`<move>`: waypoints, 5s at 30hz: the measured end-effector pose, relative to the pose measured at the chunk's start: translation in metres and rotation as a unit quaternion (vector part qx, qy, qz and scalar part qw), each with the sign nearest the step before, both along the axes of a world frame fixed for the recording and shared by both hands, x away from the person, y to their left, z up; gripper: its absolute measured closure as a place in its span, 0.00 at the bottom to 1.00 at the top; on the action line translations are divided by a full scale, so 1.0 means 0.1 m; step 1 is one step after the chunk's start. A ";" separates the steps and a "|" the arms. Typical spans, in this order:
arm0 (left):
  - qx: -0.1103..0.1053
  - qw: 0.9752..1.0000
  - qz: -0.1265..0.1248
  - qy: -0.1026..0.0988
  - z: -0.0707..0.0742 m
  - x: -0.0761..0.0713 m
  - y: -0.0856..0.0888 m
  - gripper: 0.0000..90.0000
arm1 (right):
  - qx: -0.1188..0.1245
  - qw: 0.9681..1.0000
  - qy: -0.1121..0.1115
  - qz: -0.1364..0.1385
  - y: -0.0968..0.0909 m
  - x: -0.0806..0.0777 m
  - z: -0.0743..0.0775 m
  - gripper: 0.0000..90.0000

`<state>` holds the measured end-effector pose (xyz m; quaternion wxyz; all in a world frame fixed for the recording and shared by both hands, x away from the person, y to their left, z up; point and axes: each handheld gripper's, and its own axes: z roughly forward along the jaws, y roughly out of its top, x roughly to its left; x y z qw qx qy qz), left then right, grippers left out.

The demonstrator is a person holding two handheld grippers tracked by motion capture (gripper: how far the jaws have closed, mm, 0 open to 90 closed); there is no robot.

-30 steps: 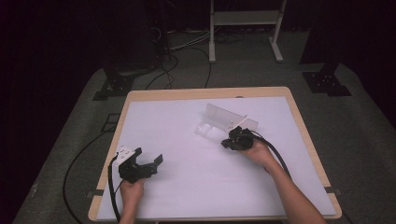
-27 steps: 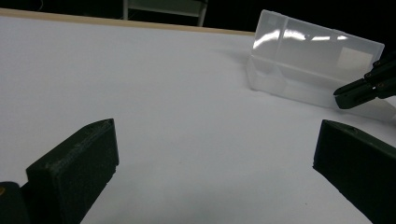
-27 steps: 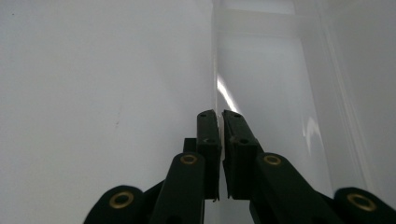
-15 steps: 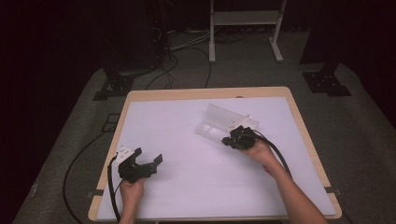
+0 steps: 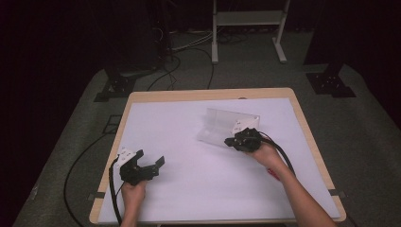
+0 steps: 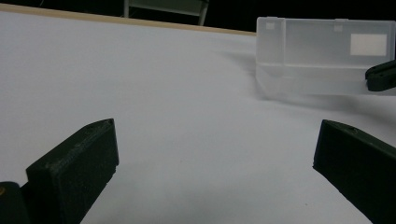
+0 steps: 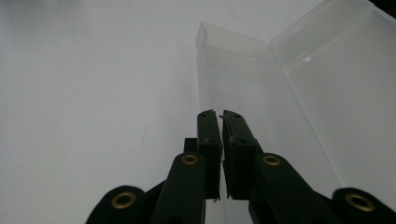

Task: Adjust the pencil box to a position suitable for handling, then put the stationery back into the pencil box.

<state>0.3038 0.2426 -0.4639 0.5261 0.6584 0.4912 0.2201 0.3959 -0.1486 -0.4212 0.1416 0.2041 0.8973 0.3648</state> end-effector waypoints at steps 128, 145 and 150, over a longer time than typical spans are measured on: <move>0.006 1.000 -0.004 -0.002 0.00 0.01 -0.01 0.00 | 0.081 0.993 0.084 -0.030 -0.71 -0.89 -0.06 0.40; 0.008 1.000 -0.002 0.001 0.00 0.01 -0.02 0.00 | 0.097 0.989 0.081 -0.079 -1.11 -0.96 -0.07 0.40; 0.013 1.000 -0.003 -0.002 0.00 0.00 -0.03 0.00 | 0.098 0.988 0.081 -0.091 -1.21 -0.98 -0.11 0.40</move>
